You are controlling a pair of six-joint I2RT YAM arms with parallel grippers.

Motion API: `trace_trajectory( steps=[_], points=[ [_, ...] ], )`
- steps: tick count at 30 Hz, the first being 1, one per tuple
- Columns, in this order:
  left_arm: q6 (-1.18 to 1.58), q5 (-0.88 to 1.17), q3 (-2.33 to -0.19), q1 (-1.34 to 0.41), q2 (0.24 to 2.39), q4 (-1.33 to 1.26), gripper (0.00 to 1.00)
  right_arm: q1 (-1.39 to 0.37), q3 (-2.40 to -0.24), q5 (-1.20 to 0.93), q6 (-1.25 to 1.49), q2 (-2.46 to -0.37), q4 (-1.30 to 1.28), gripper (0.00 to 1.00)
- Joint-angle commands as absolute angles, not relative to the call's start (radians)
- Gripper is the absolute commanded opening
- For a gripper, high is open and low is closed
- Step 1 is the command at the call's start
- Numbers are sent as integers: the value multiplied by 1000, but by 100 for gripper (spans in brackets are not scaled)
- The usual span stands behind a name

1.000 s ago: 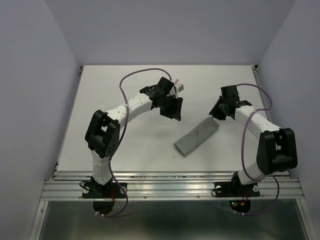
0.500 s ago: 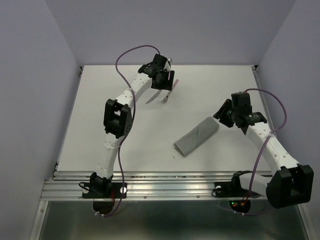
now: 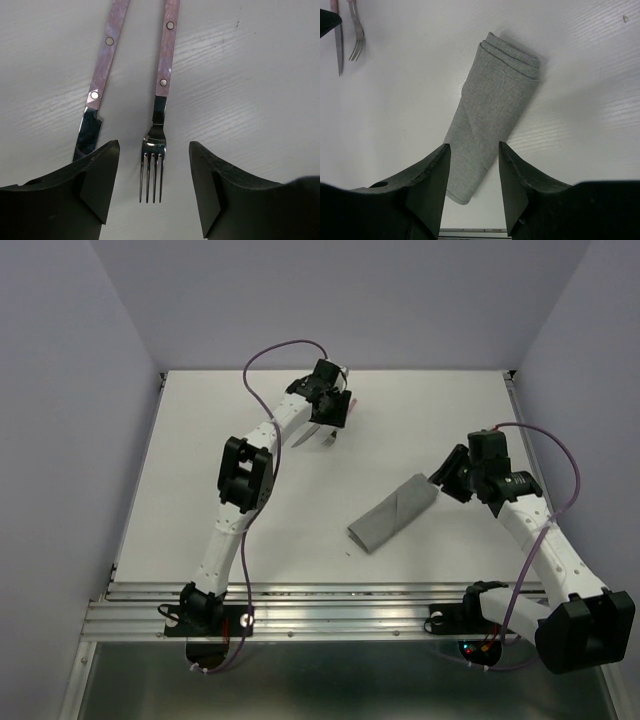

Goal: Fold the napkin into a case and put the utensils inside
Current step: Move the fork to the center of the board.

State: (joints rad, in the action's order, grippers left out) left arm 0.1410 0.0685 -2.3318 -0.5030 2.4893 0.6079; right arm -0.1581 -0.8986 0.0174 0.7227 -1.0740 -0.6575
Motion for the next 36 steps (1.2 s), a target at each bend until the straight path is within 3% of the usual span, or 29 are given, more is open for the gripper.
trace_trajectory(
  steps=[1, 10, 14, 21, 24, 32, 36],
  points=[
    [124, 95, -2387, -509, 2513, 554, 68, -156, -877, 9, 723, -1042, -667, 49],
    [118, 29, -2453, -548, 2608, 520, 64, -156, -845, 9, 733, -1015, -675, 49],
    [129, -12, -2450, -549, 2626, 526, 51, -156, -830, 8, 736, -1017, -669, 49],
    [114, -75, -2327, -557, 2565, 543, 20, -156, -819, -25, 741, -1016, -657, 49],
    [98, -80, -2255, -571, 2517, 555, 14, -156, -813, -26, 747, -1011, -650, 49],
    [29, -94, -1921, -609, 2292, 563, 15, -156, -801, -32, 761, -1005, -623, 49],
    [67, -55, -1638, -617, 2128, 506, 23, -156, -804, -44, 749, -1022, -611, 49]
  ],
)
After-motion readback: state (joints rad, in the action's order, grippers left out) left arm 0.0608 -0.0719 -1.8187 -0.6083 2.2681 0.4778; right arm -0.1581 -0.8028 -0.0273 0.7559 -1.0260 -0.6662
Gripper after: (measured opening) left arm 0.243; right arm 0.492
